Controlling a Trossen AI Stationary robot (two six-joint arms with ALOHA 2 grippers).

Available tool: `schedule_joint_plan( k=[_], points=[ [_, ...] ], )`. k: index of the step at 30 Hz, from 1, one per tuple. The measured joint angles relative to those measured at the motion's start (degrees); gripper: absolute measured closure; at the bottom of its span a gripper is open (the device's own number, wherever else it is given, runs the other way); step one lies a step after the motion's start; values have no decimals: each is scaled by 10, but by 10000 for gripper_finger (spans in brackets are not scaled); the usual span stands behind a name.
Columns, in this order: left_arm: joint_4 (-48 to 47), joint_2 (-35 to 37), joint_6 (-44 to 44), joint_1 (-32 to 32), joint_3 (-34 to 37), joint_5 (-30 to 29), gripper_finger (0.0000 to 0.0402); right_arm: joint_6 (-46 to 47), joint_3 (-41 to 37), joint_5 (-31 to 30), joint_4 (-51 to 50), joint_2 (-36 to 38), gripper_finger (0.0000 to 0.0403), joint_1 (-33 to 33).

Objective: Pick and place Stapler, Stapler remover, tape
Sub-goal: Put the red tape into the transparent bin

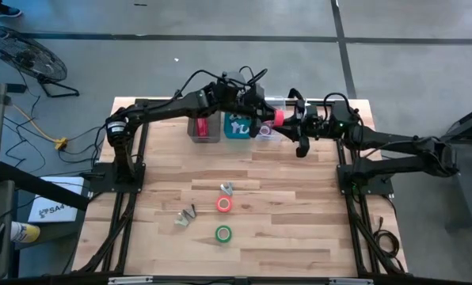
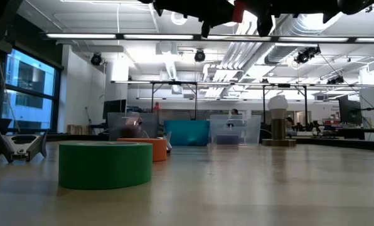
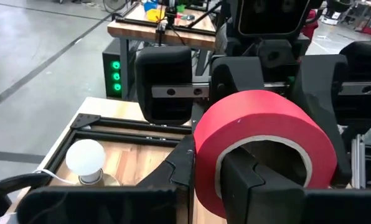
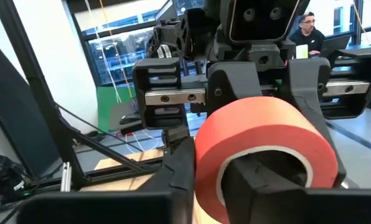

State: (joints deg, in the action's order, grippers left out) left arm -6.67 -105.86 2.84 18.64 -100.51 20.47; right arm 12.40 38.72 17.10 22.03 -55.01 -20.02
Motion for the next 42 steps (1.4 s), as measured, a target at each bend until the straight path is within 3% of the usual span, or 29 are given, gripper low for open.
schedule_joint_plan(
  k=[4,16,21,29,33,42],
  points=[
    [-2,0,1,0,0,-2,360,-2,0,4,-3,2,367,-7],
    [-24,0,19,1,0,-16,276,-11,0,-4,-32,4,367,-14],
    [-71,22,2,2,1,-66,223,-11,0,-2,-69,4,367,-28],
    [-165,78,-26,1,1,-192,135,-11,0,20,-104,4,367,-62],
    [-255,113,-26,1,0,-263,125,-25,13,28,-154,3,367,-81],
    [-377,159,-1,15,0,-322,137,-143,153,28,-380,-58,367,-137]
  ],
)
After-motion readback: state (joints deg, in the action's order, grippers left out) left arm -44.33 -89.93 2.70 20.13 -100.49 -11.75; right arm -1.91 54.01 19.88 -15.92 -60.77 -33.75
